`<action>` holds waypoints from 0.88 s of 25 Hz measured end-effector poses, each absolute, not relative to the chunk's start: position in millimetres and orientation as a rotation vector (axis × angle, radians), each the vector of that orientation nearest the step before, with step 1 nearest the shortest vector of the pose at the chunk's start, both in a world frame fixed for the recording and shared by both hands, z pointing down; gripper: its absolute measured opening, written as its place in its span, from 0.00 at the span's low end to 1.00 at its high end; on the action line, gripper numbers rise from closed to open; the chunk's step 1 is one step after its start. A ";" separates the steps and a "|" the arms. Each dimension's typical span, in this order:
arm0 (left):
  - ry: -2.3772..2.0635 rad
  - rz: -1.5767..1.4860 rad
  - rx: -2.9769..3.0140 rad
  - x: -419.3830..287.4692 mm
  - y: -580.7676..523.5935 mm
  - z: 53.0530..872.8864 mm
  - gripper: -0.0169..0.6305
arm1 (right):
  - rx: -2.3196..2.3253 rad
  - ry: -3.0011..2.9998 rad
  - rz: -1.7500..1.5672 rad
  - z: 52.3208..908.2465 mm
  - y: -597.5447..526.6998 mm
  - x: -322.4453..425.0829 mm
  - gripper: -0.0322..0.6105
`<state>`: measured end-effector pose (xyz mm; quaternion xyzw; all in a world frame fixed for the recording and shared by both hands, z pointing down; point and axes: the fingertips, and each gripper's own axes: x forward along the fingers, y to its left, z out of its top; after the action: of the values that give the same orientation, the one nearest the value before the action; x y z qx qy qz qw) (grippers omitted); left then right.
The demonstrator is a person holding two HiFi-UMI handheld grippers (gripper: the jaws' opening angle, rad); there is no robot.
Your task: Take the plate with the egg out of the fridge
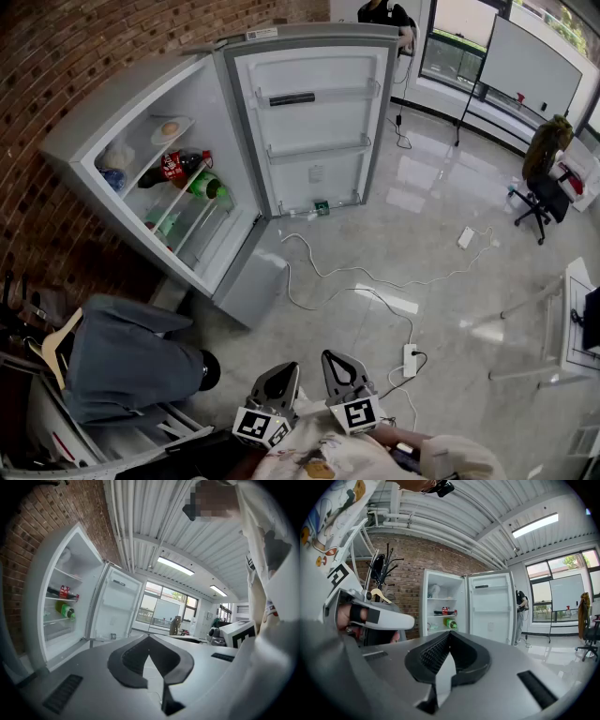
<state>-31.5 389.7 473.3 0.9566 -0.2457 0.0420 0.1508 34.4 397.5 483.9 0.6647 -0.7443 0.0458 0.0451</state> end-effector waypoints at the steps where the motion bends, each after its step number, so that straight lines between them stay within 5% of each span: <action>1: -0.726 0.116 2.733 -32.8 388.5 472.1 0.04 | 2.033 -2.276 0.140 482.1 397.7 35.2 0.06; 22: -0.759 -0.007 2.791 -8.2 371.3 446.8 0.04 | 2.031 -2.356 0.242 465.3 358.9 63.4 0.06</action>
<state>-8.2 371.3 446.8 0.9574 -0.2605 -0.0024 0.1243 63.4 358.9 465.3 0.6509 -0.7551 0.0777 0.0108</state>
